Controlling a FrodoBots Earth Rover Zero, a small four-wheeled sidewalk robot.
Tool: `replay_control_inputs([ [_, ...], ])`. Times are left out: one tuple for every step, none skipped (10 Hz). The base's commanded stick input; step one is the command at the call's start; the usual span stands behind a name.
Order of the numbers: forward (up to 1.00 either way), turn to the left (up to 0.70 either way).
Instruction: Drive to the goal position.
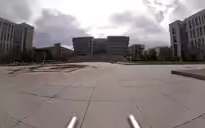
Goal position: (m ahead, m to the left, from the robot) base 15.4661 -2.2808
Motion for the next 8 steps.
replay_control_inputs([
  [0.7, 0.04],
  [0.7, 0.04],
  [0.7, 0.04],
  [0.7, 0.04],
  [0.7, 0.04],
  [0.7, 0.04],
  [0.7, 0.04],
  [0.7, 0.04],
])
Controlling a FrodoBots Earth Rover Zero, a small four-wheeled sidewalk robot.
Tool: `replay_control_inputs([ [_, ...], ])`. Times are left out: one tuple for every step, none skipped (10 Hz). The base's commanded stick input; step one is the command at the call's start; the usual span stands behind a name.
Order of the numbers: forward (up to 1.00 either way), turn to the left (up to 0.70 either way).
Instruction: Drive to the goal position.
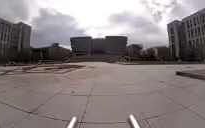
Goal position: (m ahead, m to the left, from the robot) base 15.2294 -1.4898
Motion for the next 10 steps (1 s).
replay_control_inputs([
  [0.7, 0.04],
  [0.7, 0.04],
  [0.7, 0.04],
  [0.7, 0.04],
  [0.7, 0.04],
  [0.7, 0.04],
  [0.7, 0.04],
  [0.7, 0.04],
  [0.7, 0.04],
  [0.7, 0.07],
])
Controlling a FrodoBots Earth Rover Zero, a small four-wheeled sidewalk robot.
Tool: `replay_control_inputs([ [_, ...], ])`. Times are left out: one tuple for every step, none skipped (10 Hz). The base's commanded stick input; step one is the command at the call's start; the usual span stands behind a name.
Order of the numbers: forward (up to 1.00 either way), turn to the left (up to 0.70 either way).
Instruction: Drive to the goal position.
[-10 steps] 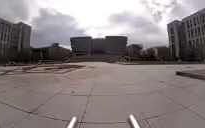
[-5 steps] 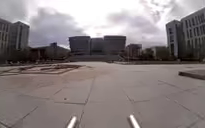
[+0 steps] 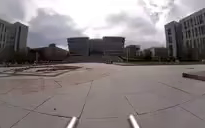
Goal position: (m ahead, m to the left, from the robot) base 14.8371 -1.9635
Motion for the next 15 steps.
replay_control_inputs([
  [0.7, 0.19],
  [0.7, 0.3],
  [0.7, 0.39],
  [0.7, 0.39],
  [0.7, 0.39],
  [0.7, 0.2],
  [0.7, 0.04],
  [0.7, 0.04],
  [0.7, 0.04],
  [0.7, 0.04],
  [0.7, 0.04],
  [0.7, 0.04],
  [0.7, 0.04],
  [0.7, 0.04],
  [0.7, 0.04],
])
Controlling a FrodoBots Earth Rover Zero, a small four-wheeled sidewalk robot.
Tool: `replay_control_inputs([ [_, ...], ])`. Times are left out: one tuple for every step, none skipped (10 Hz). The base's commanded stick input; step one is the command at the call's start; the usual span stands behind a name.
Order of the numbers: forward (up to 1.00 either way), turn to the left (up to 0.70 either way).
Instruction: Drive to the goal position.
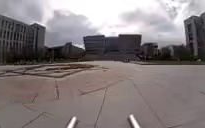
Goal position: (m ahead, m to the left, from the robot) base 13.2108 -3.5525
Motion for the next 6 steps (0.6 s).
replay_control_inputs([
  [0.7, 0.04],
  [0.7, 0.04],
  [0.7, 0.04],
  [0.7, 0.04],
  [0.7, 0.04],
  [0.7, -0.31],
])
